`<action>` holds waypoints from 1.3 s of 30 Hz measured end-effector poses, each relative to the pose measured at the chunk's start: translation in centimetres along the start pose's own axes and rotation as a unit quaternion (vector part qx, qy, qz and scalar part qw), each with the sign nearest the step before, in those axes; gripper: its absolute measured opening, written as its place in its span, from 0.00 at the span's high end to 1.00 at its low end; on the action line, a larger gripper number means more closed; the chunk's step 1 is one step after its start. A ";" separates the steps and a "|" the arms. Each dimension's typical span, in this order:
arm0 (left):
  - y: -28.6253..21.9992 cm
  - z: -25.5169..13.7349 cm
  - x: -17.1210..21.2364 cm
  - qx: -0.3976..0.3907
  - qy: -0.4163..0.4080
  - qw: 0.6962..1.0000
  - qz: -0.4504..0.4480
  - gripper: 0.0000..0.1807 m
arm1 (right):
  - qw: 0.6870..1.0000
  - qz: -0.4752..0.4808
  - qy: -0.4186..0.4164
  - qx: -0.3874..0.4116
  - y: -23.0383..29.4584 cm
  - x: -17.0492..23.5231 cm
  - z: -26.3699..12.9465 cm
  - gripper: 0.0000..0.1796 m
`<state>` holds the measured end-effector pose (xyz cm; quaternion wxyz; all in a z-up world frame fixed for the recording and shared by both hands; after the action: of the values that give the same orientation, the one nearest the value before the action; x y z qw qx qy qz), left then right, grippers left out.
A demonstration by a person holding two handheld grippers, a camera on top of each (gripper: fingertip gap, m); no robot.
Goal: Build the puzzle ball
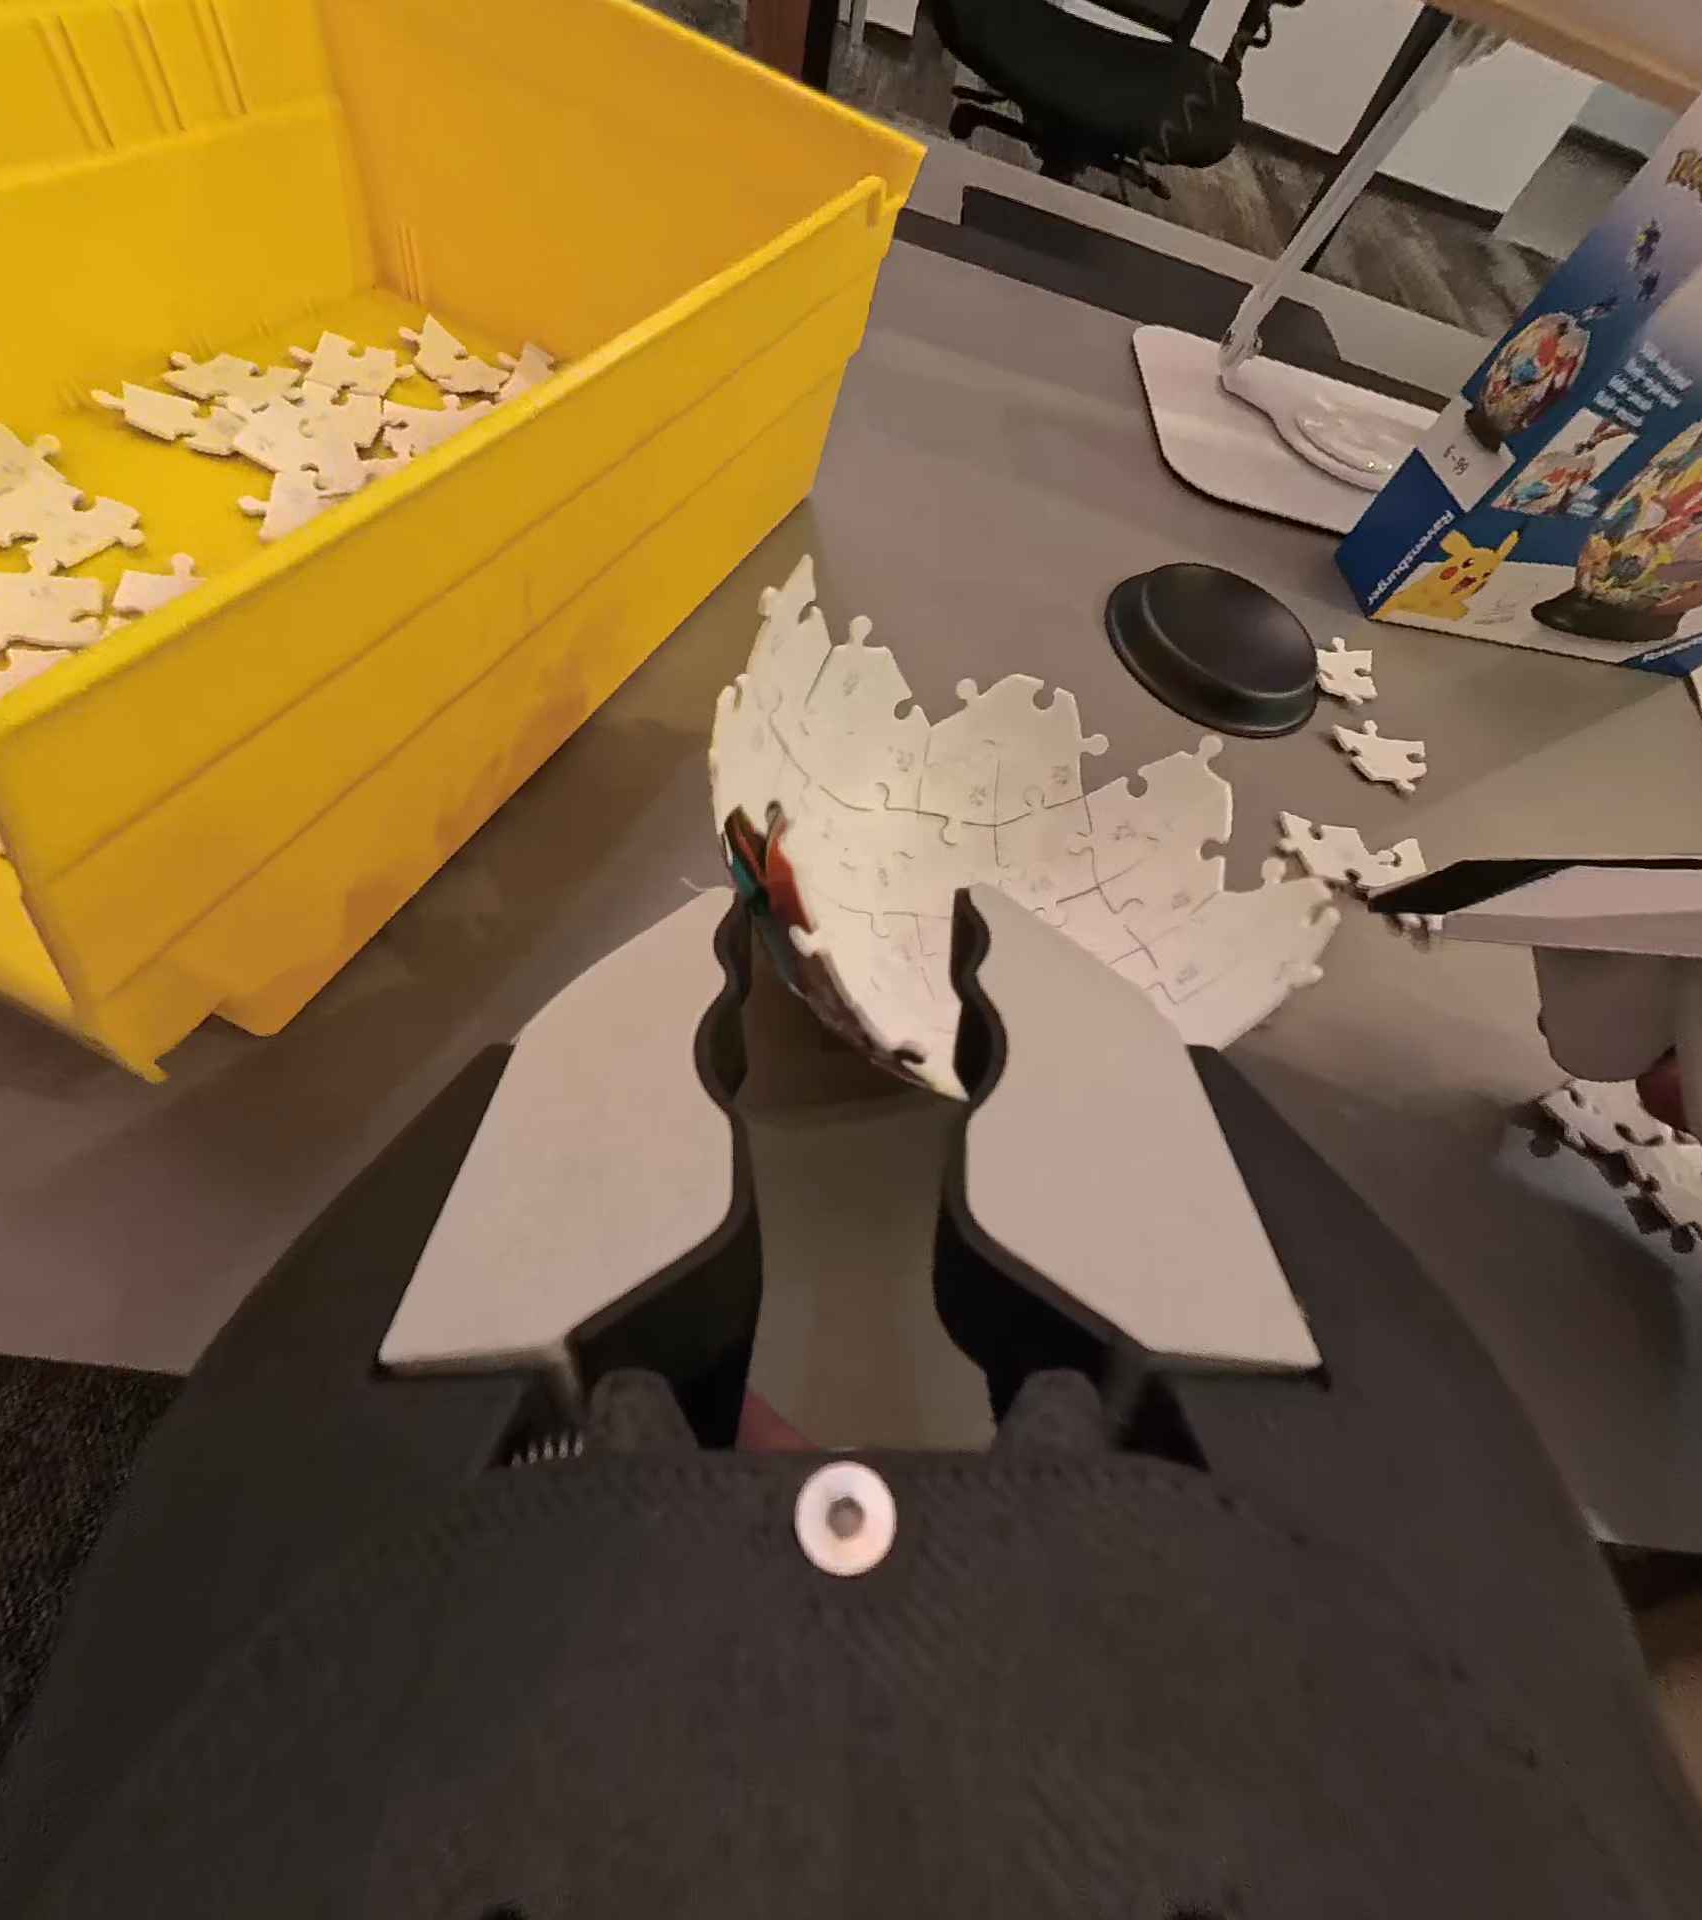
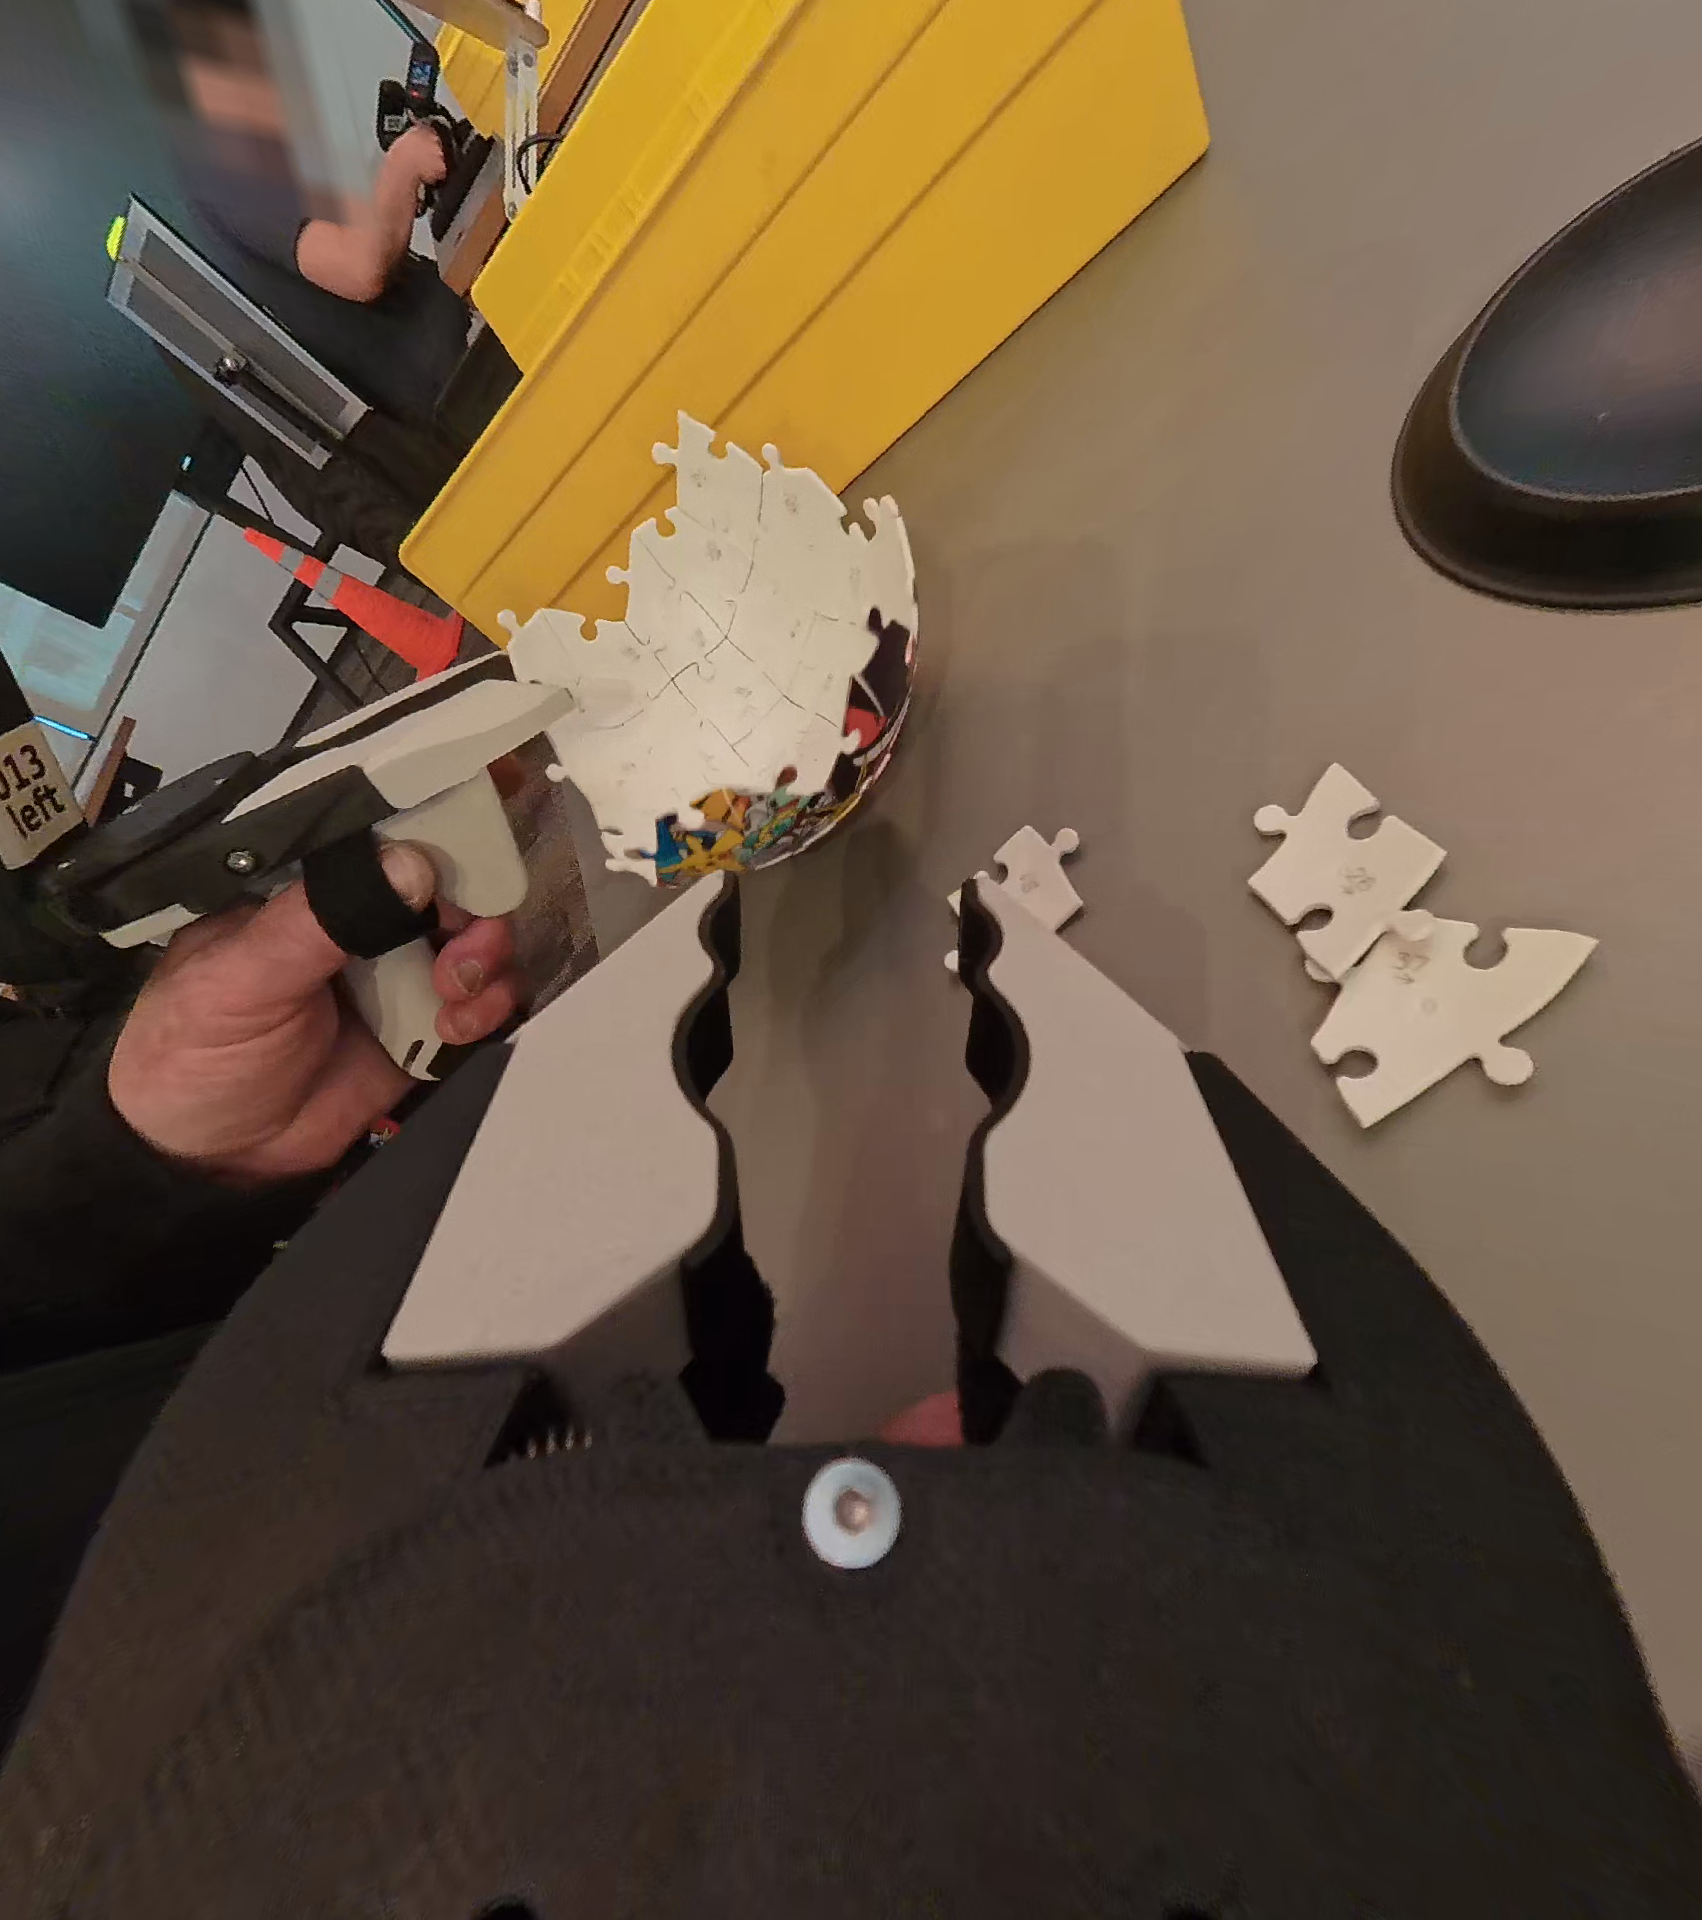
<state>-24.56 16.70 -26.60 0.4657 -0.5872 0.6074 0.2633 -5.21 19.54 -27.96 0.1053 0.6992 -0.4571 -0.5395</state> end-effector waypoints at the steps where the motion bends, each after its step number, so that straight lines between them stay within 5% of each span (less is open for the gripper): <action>1: -0.1 -0.1 -0.1 0.005 0.002 1.000 0.001 0.79 | 1.000 -0.001 -0.001 0.002 -0.1 -0.1 -0.1 0.77; 12: 1.8 -1.1 -2.2 0.040 0.042 0.998 0.006 0.74 | 1.000 -0.004 -0.012 0.005 -0.5 -0.5 -0.5 0.78; 21: 3.2 -0.2 -2.8 0.088 0.137 0.981 0.106 0.77 | 0.999 -0.024 -0.021 0.005 -0.5 -1.0 -1.0 0.78; 24: 2.7 0.4 -2.8 0.167 0.153 0.973 0.036 0.77 | 0.999 0.001 -0.037 -0.020 -0.2 -1.4 -1.1 0.78; 27: 3.6 0.6 -3.6 0.163 0.113 0.980 -0.014 0.78 | 0.998 0.008 -0.044 -0.031 0.0 -1.4 -1.0 0.78; 39: 2.4 1.8 -1.9 0.188 0.143 0.971 0.021 0.78 | 0.998 0.013 -0.053 -0.037 -0.7 -1.6 -0.6 0.78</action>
<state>-26.66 19.53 -26.30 0.4707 -0.5079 0.7183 0.0670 -4.34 20.94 -27.17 0.1144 0.6593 -0.4508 -0.5907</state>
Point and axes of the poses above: each gripper's, where its closed fingertips meet, z out along the fingers, x out of its underside, y = z × x across the jaws, the point moved 5 cm from there along -z, back along the fingers, and after that the axes turned 1 degree about -y, right-handed, at the moved point
